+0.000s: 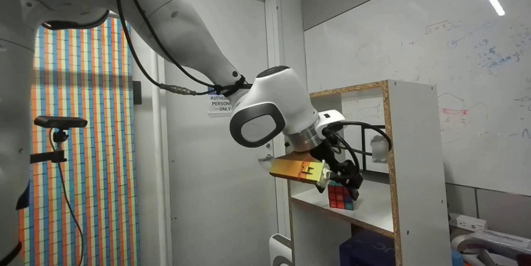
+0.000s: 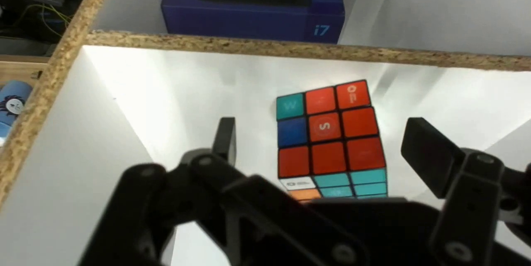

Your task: Put the rubix cube on the top of the shelf

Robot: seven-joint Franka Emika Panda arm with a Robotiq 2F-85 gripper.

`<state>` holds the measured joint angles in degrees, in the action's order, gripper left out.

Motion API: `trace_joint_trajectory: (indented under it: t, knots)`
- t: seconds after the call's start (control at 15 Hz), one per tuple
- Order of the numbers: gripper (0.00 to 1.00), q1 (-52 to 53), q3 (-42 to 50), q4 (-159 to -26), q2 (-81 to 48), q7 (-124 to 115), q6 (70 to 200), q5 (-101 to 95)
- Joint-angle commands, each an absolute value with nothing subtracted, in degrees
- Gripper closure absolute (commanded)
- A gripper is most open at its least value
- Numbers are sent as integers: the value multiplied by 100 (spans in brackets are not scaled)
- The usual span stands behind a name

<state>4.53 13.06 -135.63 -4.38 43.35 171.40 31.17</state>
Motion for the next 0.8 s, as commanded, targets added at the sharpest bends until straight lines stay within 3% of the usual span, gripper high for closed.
trace_joint_trajectory:
  t: [0.0,0.13,0.2,0.27,0.53,0.73]
  knots:
    - [0,326,1108,-13073,-815,4918,17193,3821]
    - [0,229,872,-12886,-953,5386,17208,4514]
    - [25,178,727,-12791,-1018,5698,17303,4913]
    - [26,114,607,-12719,-1045,6010,17282,5284]
    - [57,-50,374,-12561,-1058,6976,17201,6251]
    - [60,54,575,-13002,-720,6700,17184,5848]
